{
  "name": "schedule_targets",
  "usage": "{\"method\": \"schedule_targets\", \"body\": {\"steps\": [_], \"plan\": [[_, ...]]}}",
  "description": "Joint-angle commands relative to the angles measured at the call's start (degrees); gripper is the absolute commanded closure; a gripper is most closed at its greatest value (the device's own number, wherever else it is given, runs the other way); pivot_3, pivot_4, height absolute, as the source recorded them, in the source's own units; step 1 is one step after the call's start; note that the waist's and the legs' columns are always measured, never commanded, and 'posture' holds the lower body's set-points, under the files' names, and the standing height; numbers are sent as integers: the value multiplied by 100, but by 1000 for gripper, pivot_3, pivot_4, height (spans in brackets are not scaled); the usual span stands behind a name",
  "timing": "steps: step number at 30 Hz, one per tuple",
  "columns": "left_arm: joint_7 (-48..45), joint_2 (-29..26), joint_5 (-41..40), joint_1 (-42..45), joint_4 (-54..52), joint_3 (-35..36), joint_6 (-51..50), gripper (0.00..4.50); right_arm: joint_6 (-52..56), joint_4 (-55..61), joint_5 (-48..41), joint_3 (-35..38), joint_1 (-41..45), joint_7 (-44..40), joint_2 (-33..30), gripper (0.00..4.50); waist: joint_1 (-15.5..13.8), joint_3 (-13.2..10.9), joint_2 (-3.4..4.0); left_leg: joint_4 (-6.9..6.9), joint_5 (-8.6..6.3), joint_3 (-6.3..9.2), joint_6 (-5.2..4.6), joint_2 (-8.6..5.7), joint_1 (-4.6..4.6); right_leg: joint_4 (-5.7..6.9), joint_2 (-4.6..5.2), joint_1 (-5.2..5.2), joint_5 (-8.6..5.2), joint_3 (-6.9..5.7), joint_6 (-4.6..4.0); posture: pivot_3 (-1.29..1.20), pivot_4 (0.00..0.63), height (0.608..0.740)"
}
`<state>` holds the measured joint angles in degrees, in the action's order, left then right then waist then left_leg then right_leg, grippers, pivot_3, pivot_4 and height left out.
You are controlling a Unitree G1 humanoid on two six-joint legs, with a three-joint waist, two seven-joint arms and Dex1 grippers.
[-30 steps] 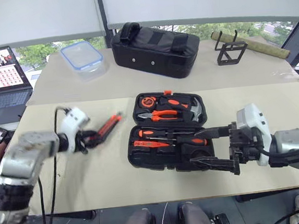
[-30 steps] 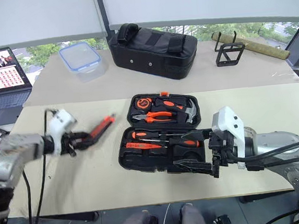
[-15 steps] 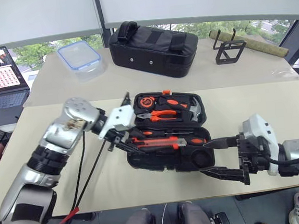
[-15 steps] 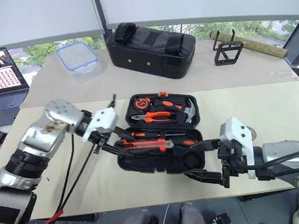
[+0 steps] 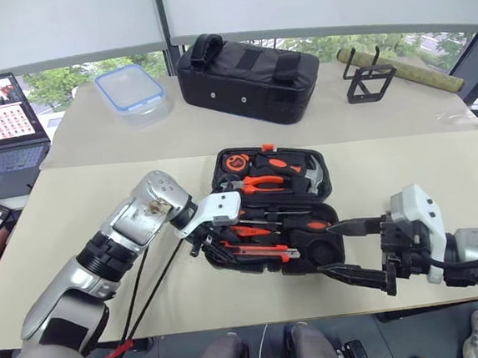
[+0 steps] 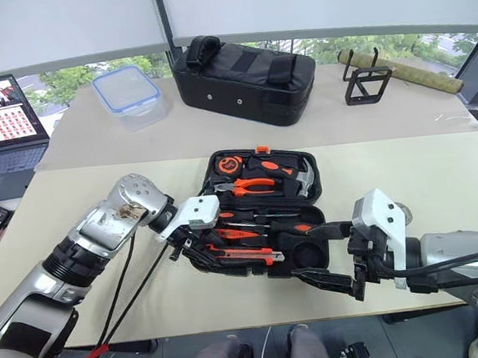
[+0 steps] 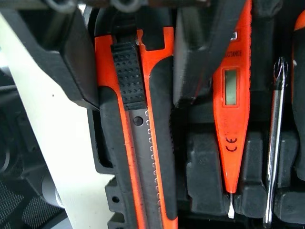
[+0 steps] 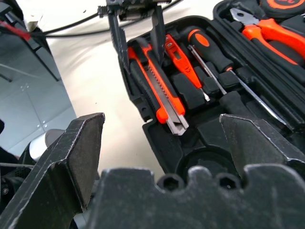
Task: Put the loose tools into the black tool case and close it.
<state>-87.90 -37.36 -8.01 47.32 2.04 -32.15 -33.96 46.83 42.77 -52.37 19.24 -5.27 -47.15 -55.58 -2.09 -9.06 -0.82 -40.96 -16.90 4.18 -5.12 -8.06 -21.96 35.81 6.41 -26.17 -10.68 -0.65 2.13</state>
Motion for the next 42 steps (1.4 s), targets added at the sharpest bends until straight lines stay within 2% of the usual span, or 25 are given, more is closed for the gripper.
{"method": "schedule_targets", "body": {"steps": [1, 2, 4, 5, 8, 11, 12, 17, 25, 29, 32, 34, 38, 42], "plan": [[-54, -52, -152, 163, -108, 299, -14, 428, -125, 114, -22, 146, 74, 45, 3, 0, 0, 0, 0, 0, 0, 0, 0, 0, -1, 0, 0, 0, 0, 0, 0, 0, 150, 722], [-44, -42, -215, 193, -85, 391, 10, 45, -123, 102, -29, 150, 80, 44, 3, 0, 0, 0, 0, -1, 0, 0, 0, 0, -1, 0, 0, 0, 0, 0, 0, 0, 150, 722], [-37, -11, -333, 239, -53, 543, -10, 45, -125, 91, -29, 150, 79, 41, 6, 0, -2, 0, 0, -1, 0, 0, 0, 0, -2, -1, 1, 0, 0, -1, 0, 0, 150, 722], [-82, 10, -448, 257, -55, 651, -33, 194, -127, 85, -22, 142, 76, 39, 9, 0, -8, 0, 0, -2, 0, 0, 0, 0, -2, -1, 1, 0, 0, -3, 0, 0, 150, 722], [-186, -23, -576, 234, -116, 753, 10, 1100, -134, 67, 1, 105, 79, 38, 19, 0, -11, 0, 0, -4, 0, 1, 0, -1, -2, -1, 1, 0, 0, -3, 0, 0, 150, 722], [-191, -43, -520, 149, -167, 696, 144, 2279, -136, 53, 12, 74, 95, 39, 23, 0, -6, 0, 0, -3, 0, 0, 0, -1, 0, 0, 1, 1, 0, -4, 0, 0, 150, 722], [-155, -26, -454, 124, -143, 648, 214, 2501, -136, 52, 19, 62, 106, 41, 22, 0, -5, 0, 0, -3, 0, 0, 0, -1, -1, 0, 1, 0, 0, -4, 0, 0, 150, 722], [-291, -50, -176, 6, -99, 328, 588, 4472, -119, 50, 32, 85, 95, 27, 6, 0, -13, 0, 0, -4, 0, 0, 0, -1, -1, -2, 3, 2, 0, -1, 0, 0, 150, 722], [-193, -80, 911, -326, 414, -487, 1961, 4472, -98, 121, 91, 173, -154, 114, 57, 0, -14, 4, 2, -3, 0, 0, 0, 0, 2, -3, 4, 5, 0, 5, 0, 0, 150, 722], [121, 89, 1251, -303, 874, -498, 2504, 4472, -129, 127, 158, 260, -334, 114, 24, 0, -41, 29, 34, 1, -2, 1, -2, 0, 43, -12, 7, 50, 0, 7, 0, 0, 150, 722], [139, 213, 996, -186, 896, -159, 2240, 4472, -192, 39, 387, 504, -481, 200, 36, 0, -95, 48, 67, 12, -22, 9, -19, 3, 94, -47, 6, 118, -2, 4, 7, 0, 150, 722], [74, 195, 670, -150, 755, 171, 1979, 4472, -219, -36, 576, 833, -701, 239, 60, 0, -113, 48, 66, 10, -44, 12, -49, 2, 94, -59, -5, 119, 3, 0, 21, 0, 150, 722], [-321, -102, -657, -127, 193, 1209, 790, 4472, -165, -450, 930, 1764, -1400, 49, 71, 0, -71, 42, 57, 3, -5, 7, -36, -1, 75, -42, -27, 96, 8, -2, 24, 0, 150, 722], [-377, -372, -1259, -191, -15, 1821, 274, 3386, -231, -1083, 1325, 1882, -1426, 187, 71, 0, -7, 41, 56, 6, -6, 0, -32, -1, 69, -13, -25, 72, 4, -4, 26, 0, 150, 722]]}}
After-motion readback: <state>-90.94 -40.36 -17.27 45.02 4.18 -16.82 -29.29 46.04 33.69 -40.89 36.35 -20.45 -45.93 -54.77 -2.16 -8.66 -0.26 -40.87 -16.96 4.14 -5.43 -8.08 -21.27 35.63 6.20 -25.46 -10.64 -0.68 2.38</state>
